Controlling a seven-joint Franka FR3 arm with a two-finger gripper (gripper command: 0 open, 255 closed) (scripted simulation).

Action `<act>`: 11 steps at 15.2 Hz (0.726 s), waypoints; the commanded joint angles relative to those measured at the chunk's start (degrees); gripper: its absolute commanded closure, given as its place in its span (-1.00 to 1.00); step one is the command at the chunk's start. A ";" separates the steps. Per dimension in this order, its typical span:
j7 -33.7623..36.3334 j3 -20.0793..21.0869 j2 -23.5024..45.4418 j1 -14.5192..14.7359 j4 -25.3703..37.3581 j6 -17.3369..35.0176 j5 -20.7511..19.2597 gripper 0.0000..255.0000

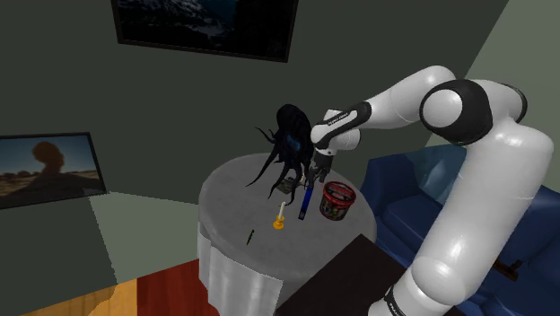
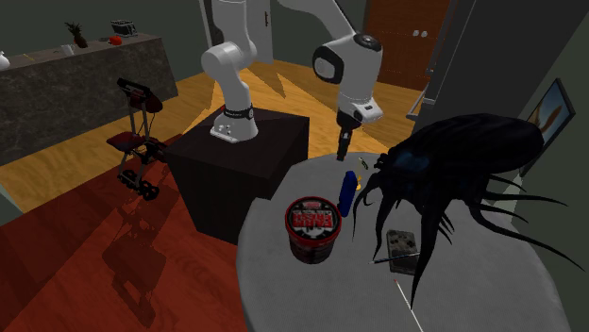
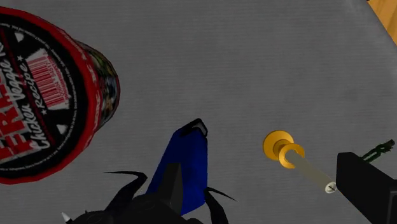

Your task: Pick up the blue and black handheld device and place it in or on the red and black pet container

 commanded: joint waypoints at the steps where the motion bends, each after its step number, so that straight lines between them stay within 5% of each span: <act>1: -2.19 -0.34 4.54 -1.21 3.79 1.20 1.49 -1.00; 5: -4.95 0.06 12.88 -3.42 10.92 3.28 4.27 -1.00; 11: -5.79 0.81 16.00 -3.91 10.90 6.42 5.49 -1.00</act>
